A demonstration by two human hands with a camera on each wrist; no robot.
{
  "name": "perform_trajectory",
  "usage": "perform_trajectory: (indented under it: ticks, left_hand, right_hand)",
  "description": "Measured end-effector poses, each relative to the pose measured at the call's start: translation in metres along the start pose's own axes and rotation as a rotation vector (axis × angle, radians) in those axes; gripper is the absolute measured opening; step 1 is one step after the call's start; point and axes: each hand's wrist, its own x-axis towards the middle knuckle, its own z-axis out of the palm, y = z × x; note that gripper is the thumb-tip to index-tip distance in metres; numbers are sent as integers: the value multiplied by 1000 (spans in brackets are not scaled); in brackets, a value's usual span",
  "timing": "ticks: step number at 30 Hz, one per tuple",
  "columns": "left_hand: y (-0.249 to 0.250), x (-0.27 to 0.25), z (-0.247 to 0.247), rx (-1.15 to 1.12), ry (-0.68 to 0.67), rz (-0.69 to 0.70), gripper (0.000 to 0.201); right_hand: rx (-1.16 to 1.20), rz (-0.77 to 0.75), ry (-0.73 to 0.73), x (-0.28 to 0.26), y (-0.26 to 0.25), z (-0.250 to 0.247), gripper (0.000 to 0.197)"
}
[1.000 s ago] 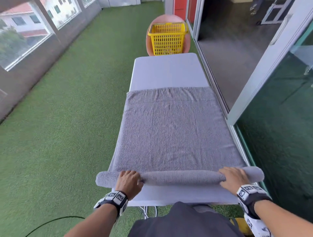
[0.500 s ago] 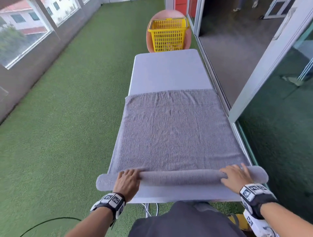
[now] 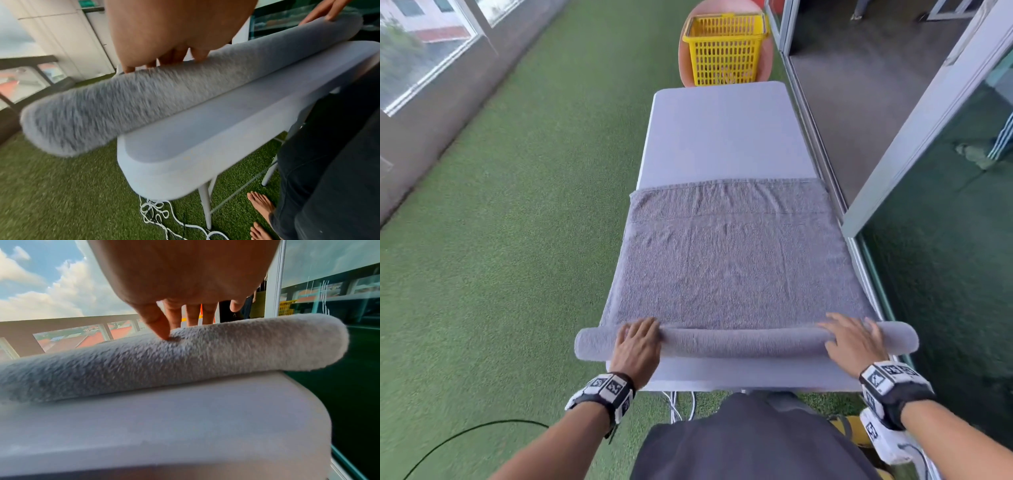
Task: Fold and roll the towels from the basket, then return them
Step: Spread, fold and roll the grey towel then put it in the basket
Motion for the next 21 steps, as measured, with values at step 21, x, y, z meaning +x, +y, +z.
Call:
perform_trajectory:
  ticks: [21]
  left_hand:
    - [-2,-16,15,60,-117,77,61]
  right_hand:
    - [-27,-19,-67,-25,2,23,66]
